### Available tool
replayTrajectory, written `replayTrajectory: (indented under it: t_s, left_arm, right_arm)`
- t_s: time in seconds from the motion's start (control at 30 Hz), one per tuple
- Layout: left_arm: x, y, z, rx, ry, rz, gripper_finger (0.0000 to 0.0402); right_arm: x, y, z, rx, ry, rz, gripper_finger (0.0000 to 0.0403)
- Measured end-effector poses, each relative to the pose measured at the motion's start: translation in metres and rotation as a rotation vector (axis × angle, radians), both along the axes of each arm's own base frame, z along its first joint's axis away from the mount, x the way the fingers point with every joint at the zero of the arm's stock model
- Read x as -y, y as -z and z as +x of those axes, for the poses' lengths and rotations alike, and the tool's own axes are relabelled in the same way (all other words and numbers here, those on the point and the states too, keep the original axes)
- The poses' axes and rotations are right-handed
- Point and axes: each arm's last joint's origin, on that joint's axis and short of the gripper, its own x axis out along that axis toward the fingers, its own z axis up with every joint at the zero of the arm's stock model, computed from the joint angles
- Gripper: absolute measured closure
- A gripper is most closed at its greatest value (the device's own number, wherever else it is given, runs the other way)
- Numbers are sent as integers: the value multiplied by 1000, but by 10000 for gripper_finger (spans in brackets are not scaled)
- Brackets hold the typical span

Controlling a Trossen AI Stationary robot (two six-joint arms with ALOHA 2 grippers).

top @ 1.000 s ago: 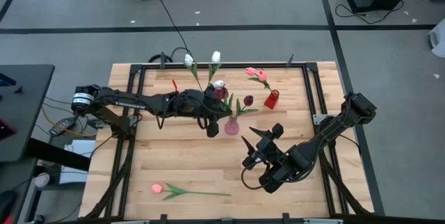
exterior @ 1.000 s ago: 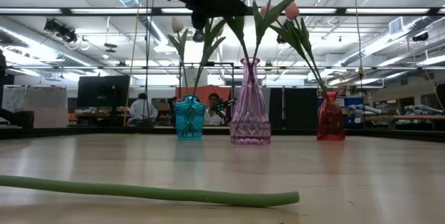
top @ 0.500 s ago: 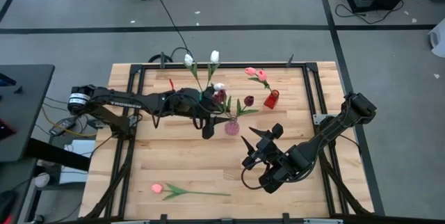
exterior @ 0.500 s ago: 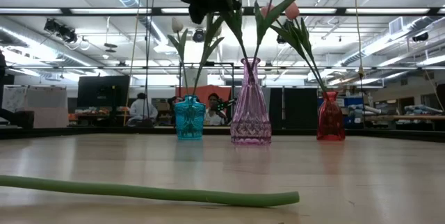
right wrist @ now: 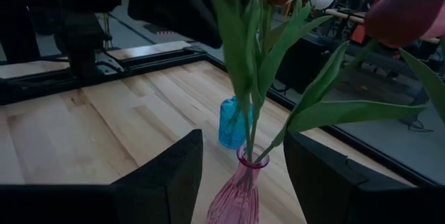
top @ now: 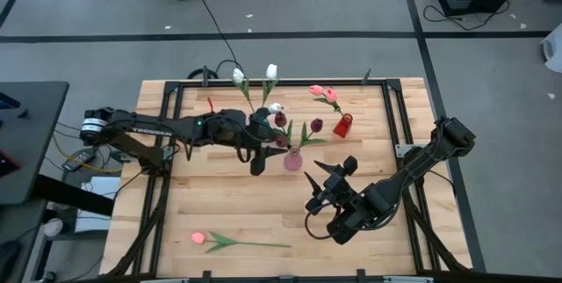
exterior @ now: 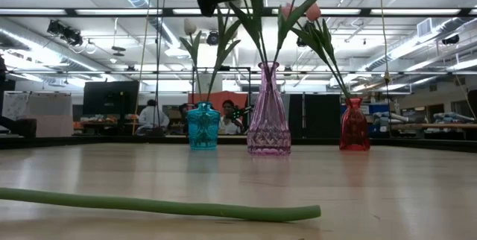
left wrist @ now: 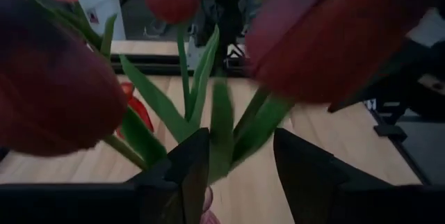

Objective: Sort flowers into vase by color
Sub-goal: Put the pink tulip into the red vase

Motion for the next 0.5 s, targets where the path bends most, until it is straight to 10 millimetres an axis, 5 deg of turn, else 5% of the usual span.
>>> replayTrajectory:
  t_s: [0.3, 0.5]
  left_arm:
    - [1, 0, 1, 6, 6, -17, 234]
    - [3, -20, -26, -9, 65, 3, 234]
  right_arm:
    - [0, 0, 0, -1, 2, -12, 192]
    - [-3, -1, -2, 2, -10, -12, 192]
